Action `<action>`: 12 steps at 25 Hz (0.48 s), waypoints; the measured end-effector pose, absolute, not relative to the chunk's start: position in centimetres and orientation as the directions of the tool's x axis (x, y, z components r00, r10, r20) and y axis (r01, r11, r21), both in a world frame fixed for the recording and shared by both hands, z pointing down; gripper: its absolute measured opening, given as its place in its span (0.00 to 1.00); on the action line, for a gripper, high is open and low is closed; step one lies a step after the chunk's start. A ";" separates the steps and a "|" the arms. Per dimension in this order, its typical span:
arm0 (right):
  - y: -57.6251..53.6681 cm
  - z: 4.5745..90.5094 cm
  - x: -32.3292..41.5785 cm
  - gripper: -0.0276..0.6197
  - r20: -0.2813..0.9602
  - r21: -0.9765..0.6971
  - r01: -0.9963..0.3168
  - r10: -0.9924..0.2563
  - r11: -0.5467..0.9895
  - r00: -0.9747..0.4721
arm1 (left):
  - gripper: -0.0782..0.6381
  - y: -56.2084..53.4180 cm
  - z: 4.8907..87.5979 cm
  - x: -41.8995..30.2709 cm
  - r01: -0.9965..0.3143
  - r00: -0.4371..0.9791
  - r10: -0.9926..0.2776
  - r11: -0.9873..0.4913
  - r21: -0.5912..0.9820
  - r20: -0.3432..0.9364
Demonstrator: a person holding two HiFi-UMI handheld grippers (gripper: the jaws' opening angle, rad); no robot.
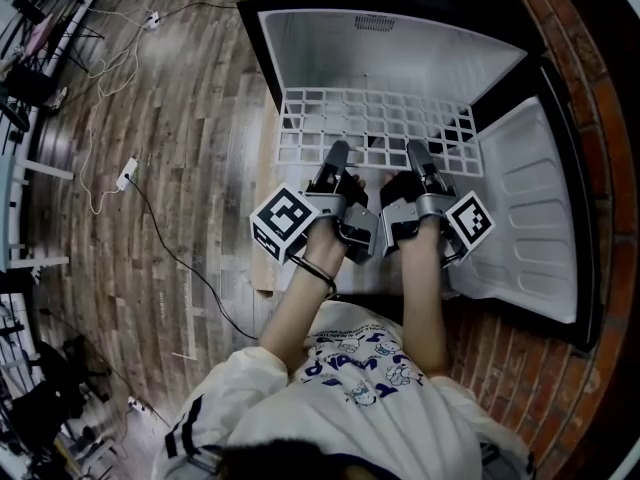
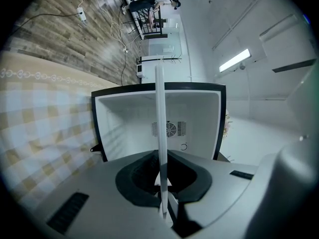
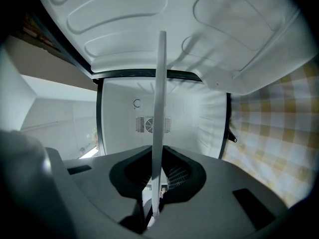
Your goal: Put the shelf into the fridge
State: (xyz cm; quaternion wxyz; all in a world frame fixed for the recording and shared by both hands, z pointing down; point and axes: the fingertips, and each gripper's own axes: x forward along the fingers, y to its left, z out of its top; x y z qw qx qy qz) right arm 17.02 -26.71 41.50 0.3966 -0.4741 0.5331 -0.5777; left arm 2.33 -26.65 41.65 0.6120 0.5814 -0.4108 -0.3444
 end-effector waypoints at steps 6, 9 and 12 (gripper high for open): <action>-26.7 41.1 16.9 0.12 0.125 -0.992 -0.044 -0.963 -0.118 -0.239 | 0.16 -26.6 41.3 2.3 -0.052 0.428 -0.898 0.088 0.995 0.102; -26.7 41.1 17.0 0.12 0.124 -0.992 -0.046 -0.964 -0.117 -0.236 | 0.16 -26.6 41.3 2.4 -0.051 0.430 -0.897 0.085 0.995 0.099; -26.7 41.0 17.0 0.12 0.120 -0.993 -0.046 -0.963 -0.112 -0.240 | 0.16 -26.7 41.3 2.3 -0.050 0.428 -0.899 0.081 0.995 0.095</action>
